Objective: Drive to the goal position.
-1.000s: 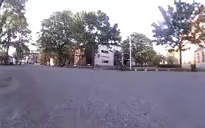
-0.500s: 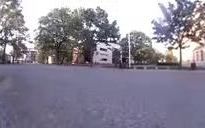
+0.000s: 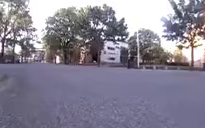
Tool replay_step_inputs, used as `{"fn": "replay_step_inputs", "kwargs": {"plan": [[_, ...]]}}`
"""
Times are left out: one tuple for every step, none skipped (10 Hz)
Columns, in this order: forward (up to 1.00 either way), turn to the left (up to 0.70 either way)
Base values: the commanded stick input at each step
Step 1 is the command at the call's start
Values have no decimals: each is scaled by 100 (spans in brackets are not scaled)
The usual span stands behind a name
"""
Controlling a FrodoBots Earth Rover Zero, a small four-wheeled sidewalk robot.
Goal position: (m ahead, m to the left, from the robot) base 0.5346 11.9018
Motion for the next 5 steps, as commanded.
{"fn": "replay_step_inputs", "kwargs": {"plan": [[70, 35], [70, 35], [70, 24], [70, 11], [70, 8]]}}
